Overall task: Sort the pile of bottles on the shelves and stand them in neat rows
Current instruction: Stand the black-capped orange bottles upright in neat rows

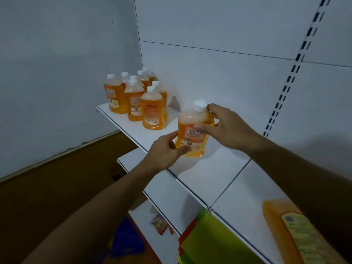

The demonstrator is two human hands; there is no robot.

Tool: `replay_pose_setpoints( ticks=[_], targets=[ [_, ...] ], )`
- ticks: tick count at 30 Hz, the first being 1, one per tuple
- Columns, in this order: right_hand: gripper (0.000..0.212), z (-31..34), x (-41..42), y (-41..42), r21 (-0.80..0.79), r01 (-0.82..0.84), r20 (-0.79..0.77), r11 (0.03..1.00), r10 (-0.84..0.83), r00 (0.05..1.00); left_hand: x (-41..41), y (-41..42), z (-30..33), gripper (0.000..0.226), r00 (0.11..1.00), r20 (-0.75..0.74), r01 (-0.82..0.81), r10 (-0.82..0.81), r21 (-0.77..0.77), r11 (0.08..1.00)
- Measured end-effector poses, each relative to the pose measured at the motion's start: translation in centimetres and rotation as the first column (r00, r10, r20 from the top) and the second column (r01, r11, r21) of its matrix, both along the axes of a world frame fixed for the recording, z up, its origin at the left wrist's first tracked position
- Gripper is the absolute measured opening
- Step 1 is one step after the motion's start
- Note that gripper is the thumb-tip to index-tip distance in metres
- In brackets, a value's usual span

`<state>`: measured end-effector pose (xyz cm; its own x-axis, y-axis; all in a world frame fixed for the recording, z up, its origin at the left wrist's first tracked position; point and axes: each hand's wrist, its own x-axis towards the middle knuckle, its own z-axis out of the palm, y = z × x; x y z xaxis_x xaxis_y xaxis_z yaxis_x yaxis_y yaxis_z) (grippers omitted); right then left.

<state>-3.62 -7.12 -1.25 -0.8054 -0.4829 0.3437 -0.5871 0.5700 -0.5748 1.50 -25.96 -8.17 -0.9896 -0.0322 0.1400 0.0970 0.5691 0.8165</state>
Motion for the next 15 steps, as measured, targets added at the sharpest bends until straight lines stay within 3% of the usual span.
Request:
replay_pose_setpoints(
  ticks=[2, 4, 9, 15],
  targets=[
    [0.053, -0.4, -1.0, -2.4, -0.015, -0.029, 0.012, 0.999, 0.03, 0.999, -0.7, -1.5, -0.5, 0.033, 0.987, -0.142, -0.101, 0.078, -0.169, 0.98],
    [0.058, -0.6, -2.1, -4.7, -0.017, -0.049, 0.006, 0.999, 0.049, 0.999, -1.9, -3.5, -1.0, 0.04, 0.971, -0.205, -0.155, 0.124, -0.141, 0.978],
    [0.061, -1.7, -5.2, -10.4, -0.023, -0.008, 0.0, 1.0, 0.008, 1.0, -6.0, -9.0, -2.9, 0.063, 0.979, -0.131, -0.164, 0.156, -0.056, 0.985],
    [0.054, -3.2, -8.9, -16.9, -0.029, 0.133, 0.028, 0.991, -0.133, 0.991, -9.9, -14.6, -3.7, 0.065, 0.98, -0.094, -0.18, 0.175, -0.044, 0.983]
  ],
)
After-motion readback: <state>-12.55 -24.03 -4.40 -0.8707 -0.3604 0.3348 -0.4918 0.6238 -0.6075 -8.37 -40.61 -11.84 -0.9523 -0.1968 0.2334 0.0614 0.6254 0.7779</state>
